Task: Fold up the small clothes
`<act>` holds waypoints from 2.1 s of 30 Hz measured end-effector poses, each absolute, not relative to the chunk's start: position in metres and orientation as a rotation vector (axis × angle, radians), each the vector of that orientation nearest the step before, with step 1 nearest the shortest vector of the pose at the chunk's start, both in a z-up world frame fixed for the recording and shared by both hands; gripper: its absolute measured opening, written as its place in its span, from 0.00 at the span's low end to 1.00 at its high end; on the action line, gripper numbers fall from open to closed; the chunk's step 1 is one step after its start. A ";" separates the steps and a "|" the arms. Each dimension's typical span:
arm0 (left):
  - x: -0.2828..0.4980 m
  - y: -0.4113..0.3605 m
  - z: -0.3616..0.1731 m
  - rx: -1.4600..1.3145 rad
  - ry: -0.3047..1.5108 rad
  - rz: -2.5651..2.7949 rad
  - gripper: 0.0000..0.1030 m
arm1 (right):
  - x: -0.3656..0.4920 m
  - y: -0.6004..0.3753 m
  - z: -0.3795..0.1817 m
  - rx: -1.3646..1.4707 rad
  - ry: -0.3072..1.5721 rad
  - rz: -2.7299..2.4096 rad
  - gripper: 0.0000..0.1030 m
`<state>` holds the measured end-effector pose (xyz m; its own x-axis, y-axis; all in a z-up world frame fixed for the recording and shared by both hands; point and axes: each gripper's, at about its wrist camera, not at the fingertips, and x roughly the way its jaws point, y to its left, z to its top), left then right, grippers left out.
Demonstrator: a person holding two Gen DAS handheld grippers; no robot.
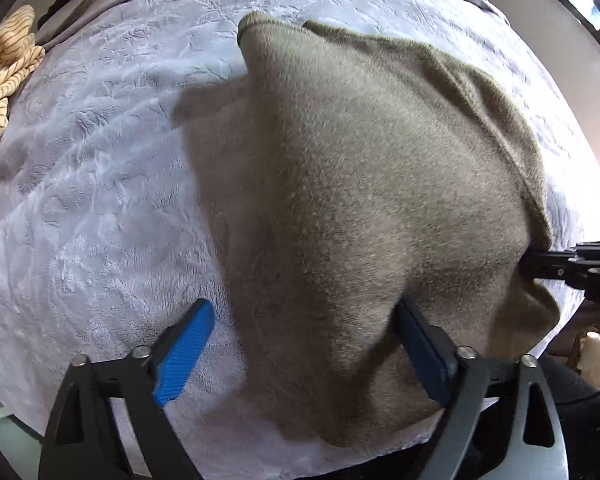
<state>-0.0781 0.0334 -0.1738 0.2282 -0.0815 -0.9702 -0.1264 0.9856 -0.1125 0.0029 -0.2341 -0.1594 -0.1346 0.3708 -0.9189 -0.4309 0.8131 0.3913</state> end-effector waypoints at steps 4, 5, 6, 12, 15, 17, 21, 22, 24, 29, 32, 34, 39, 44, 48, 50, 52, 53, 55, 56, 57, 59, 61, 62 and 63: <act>-0.079 0.030 -0.175 -0.165 1.353 0.052 0.99 | 0.001 -0.234 -0.158 -0.062 1.550 0.695 0.00; -0.079 0.029 -0.176 -0.157 1.353 0.052 0.99 | 0.001 -0.234 -0.159 -0.069 1.549 0.695 0.00; -0.078 0.028 -0.177 -0.151 1.353 0.051 0.99 | 0.002 -0.234 -0.159 -0.073 1.549 0.695 0.00; -0.076 0.013 -0.186 -0.152 1.381 0.037 0.99 | -0.001 -0.234 -0.162 -0.065 1.539 0.683 0.00; -0.074 0.016 -0.198 -0.243 1.437 0.003 0.99 | -0.003 -0.234 -0.161 -0.064 1.536 0.676 0.00; -0.074 0.019 -0.201 -0.274 1.445 0.003 0.99 | -0.003 -0.234 -0.160 -0.066 1.536 0.675 0.00; -0.075 0.013 -0.195 -0.224 1.426 0.013 0.99 | -0.004 -0.235 -0.158 -0.060 1.537 0.676 0.00; -0.076 0.010 -0.194 -0.213 1.422 0.016 0.99 | -0.004 -0.236 -0.157 -0.056 1.539 0.675 0.00; -0.076 0.009 -0.192 -0.216 1.420 0.018 0.99 | -0.003 -0.240 -0.156 -0.043 1.543 0.670 0.00; -0.077 0.014 -0.187 -0.226 1.423 0.032 0.99 | -0.001 -0.250 -0.149 0.001 1.554 0.648 0.00; -0.078 0.017 -0.180 -0.208 1.430 0.044 0.99 | 0.000 -0.257 -0.141 0.031 1.553 0.624 0.00; -0.080 0.019 -0.176 -0.195 1.433 0.062 0.99 | 0.000 -0.262 -0.136 0.040 1.560 0.595 0.04; -0.082 0.023 -0.169 -0.189 1.456 0.074 0.99 | 0.005 -0.280 -0.124 0.071 1.578 0.491 0.58; -0.077 0.037 -0.141 -0.189 1.443 0.066 0.99 | 0.012 -0.286 -0.106 0.106 1.589 0.460 0.71; -0.069 0.041 -0.115 -0.187 1.381 0.086 0.99 | 0.017 -0.270 -0.088 0.050 1.553 0.443 0.79; -0.066 0.040 -0.099 -0.186 1.344 0.111 0.99 | 0.021 -0.261 -0.079 0.036 1.528 0.447 0.82; -0.063 0.037 -0.090 -0.184 1.320 0.130 0.99 | 0.021 -0.249 -0.071 0.016 1.512 0.453 0.82; -0.061 0.037 -0.084 -0.177 1.310 0.151 0.99 | 0.022 -0.244 -0.067 0.006 1.506 0.453 0.82; -0.051 0.032 -0.072 -0.180 1.301 0.169 0.99 | 0.022 -0.236 -0.060 -0.005 1.493 0.451 0.82; -0.050 0.034 -0.068 -0.187 1.299 0.184 0.99 | 0.022 -0.231 -0.057 -0.008 1.490 0.451 0.83; -0.050 0.034 -0.066 -0.198 1.297 0.192 0.99 | 0.022 -0.227 -0.054 -0.011 1.484 0.452 0.84; -0.050 0.036 -0.064 -0.216 1.296 0.211 0.99 | 0.021 -0.221 -0.049 -0.028 1.471 0.453 0.99; -0.050 0.039 -0.066 -0.221 1.302 0.239 0.99 | 0.021 -0.214 -0.045 -0.048 1.462 0.454 1.00; -0.050 0.040 -0.065 -0.231 1.306 0.248 0.99 | 0.021 -0.212 -0.043 -0.051 1.459 0.451 1.00; -0.049 0.041 -0.066 -0.239 1.307 0.251 0.99 | 0.021 -0.210 -0.042 -0.052 1.459 0.449 1.00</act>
